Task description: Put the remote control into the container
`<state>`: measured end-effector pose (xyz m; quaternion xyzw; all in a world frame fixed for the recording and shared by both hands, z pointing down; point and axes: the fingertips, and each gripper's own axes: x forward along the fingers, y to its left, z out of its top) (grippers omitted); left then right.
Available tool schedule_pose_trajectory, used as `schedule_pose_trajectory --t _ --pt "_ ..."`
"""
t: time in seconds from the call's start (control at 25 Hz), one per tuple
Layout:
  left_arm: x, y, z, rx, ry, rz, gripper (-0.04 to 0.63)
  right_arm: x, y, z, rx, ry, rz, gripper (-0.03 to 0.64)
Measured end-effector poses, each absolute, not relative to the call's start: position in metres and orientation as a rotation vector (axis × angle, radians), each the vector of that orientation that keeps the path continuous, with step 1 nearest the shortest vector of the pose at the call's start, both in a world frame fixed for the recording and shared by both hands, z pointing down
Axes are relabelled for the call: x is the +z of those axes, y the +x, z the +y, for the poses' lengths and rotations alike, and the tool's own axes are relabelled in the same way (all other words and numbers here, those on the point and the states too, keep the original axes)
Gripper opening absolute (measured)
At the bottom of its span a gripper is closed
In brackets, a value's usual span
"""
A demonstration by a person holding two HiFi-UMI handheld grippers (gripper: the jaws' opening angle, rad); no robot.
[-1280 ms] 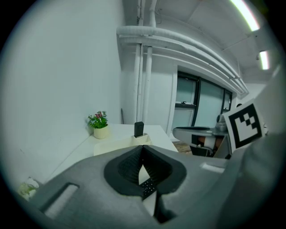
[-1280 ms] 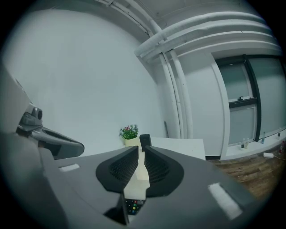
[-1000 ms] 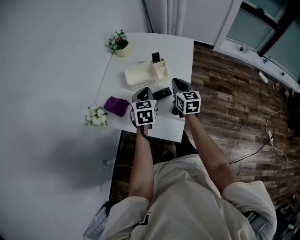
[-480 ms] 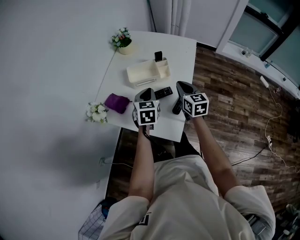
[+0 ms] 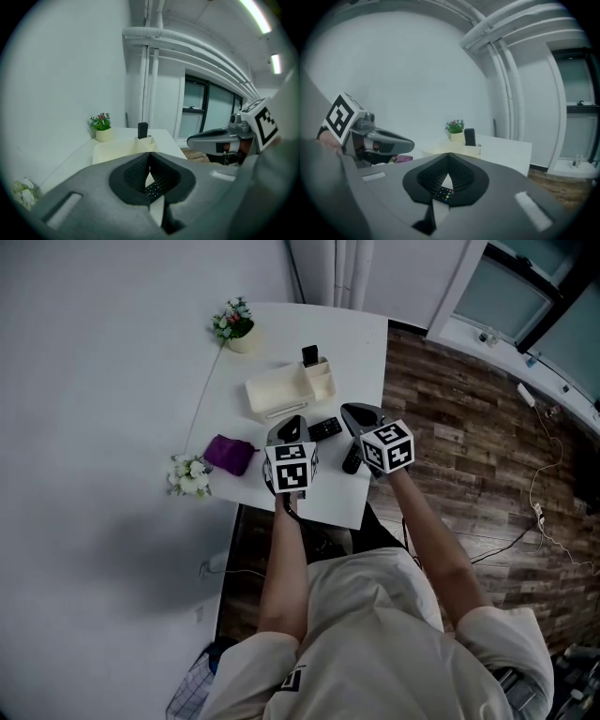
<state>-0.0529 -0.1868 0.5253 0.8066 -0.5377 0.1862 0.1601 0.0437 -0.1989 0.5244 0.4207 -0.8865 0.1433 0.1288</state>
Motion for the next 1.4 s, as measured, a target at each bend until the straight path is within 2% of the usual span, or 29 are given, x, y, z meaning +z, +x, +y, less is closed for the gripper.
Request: schedule_pose_trajectory --t 0.4,0.44,0.52,0.6,0.76,1.12,1.4 --pt "0.562 -0.102 -0.187 0.558 2.205 -1.578 0.006 0.602 -0.065 -0.174 -0.148 0.156 -2.365 0.003" --pt "0.566 -0.110 -0.185 0.551 2.185 -1.587 0.006 0.612 -0.073 -0.172 -0.180 0.082 -2.318 0.017" --pt "0.572 -0.127 -0.183 0.539 2.152 -1.608 0.006 0.632 -0.086 -0.167 -0.241 -0.051 -2.216 0.110" --pt "0.574 -0.144 -0.182 0.521 2.134 -1.635 0.006 0.648 -0.097 -0.163 -0.283 -0.150 -2.121 0.126" --pt "0.581 -0.177 -0.173 0.501 2.060 -1.678 0.006 0.672 -0.116 -0.158 -0.264 -0.271 -1.964 0.262" --pt "0.583 -0.214 -0.156 0.471 2.020 -1.703 0.006 0.708 -0.126 -0.161 -0.278 -0.282 -1.734 0.258" --pt "0.570 -0.205 -0.165 0.493 2.093 -1.662 0.006 0.681 -0.128 -0.169 -0.259 -0.140 -1.896 0.235"
